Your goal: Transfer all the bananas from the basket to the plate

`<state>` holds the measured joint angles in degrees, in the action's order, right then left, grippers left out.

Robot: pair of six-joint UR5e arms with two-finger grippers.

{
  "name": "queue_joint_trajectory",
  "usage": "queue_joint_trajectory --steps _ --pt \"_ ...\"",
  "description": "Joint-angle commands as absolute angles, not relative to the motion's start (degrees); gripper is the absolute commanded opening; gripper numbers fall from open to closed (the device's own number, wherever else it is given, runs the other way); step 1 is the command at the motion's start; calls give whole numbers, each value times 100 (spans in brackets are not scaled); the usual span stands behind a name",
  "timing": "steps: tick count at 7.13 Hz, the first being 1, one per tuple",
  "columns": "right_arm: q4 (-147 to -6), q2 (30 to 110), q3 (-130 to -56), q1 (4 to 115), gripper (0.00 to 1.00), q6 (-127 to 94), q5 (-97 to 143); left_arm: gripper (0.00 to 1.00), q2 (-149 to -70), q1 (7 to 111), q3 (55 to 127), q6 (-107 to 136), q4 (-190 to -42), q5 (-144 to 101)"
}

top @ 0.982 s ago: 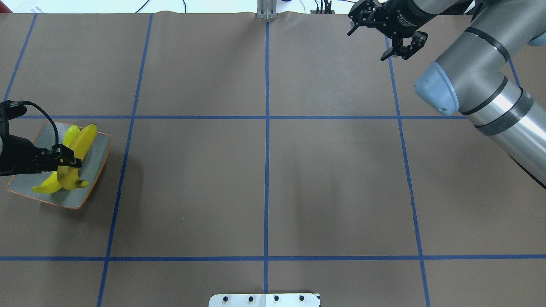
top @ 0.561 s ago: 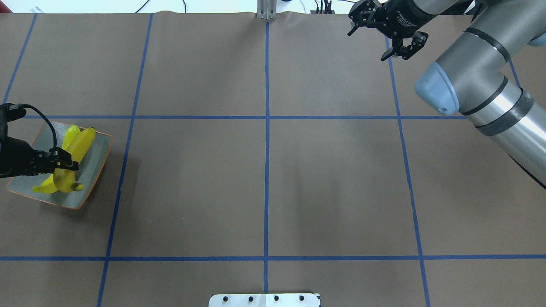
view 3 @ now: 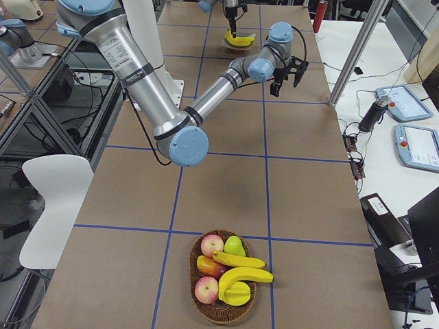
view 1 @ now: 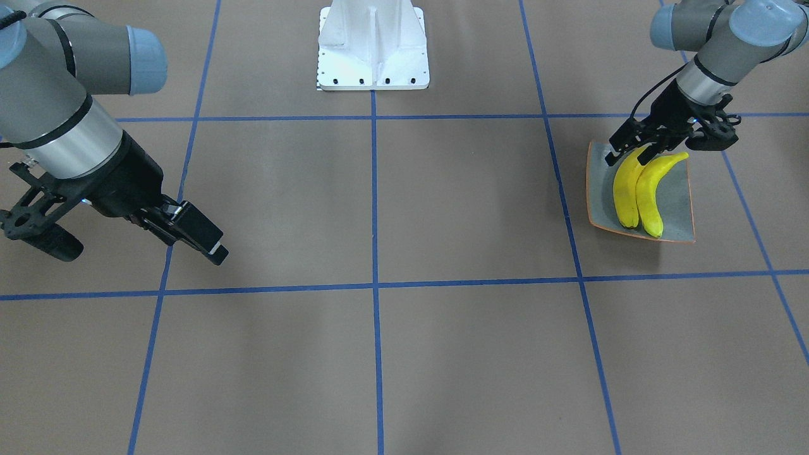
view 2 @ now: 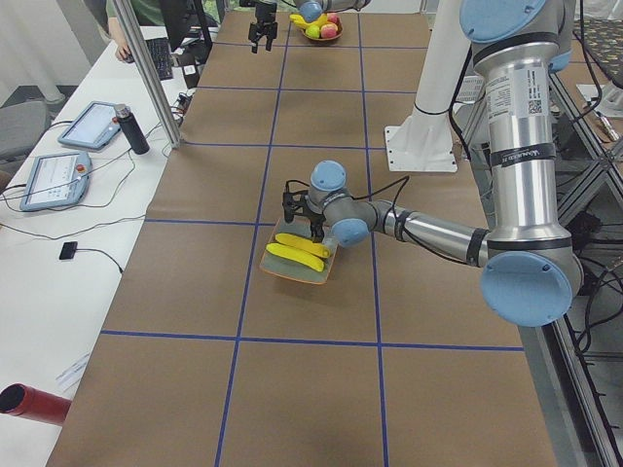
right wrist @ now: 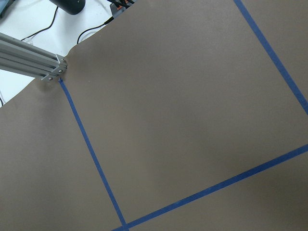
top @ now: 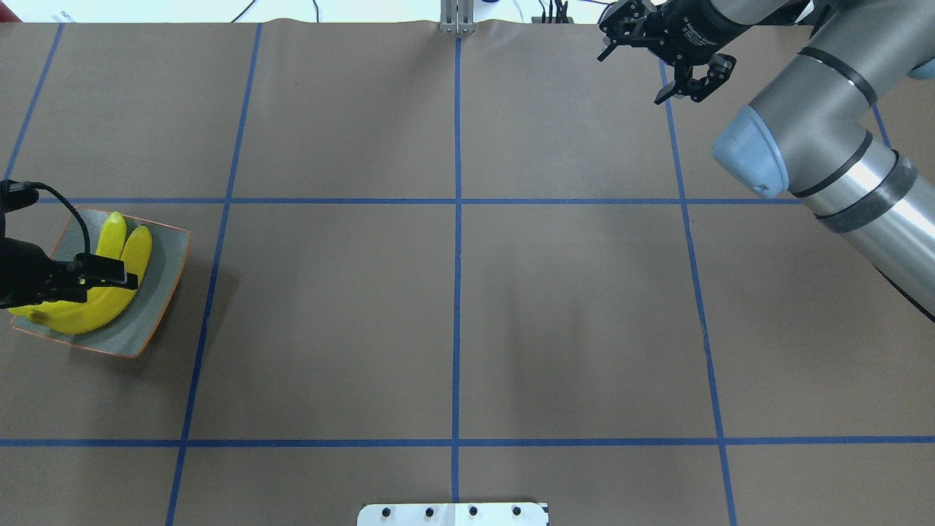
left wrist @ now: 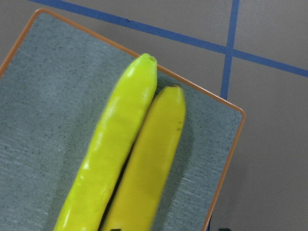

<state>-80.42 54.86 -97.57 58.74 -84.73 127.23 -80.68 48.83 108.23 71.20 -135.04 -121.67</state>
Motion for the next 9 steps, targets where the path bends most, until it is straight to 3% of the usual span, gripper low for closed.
queue_joint_trajectory --steps 1,5,9 --pt "-8051 5624 -9765 6011 100 -8177 12761 100 -8164 5105 10837 7119 -13562 -12208" --pt "-8139 6562 -9747 7055 100 -6203 13543 100 -9866 6038 10715 7102 -11702 -12964" --pt "-8183 7679 -8993 8049 100 -2856 13474 100 -10405 6003 10109 7119 -11698 -12911"
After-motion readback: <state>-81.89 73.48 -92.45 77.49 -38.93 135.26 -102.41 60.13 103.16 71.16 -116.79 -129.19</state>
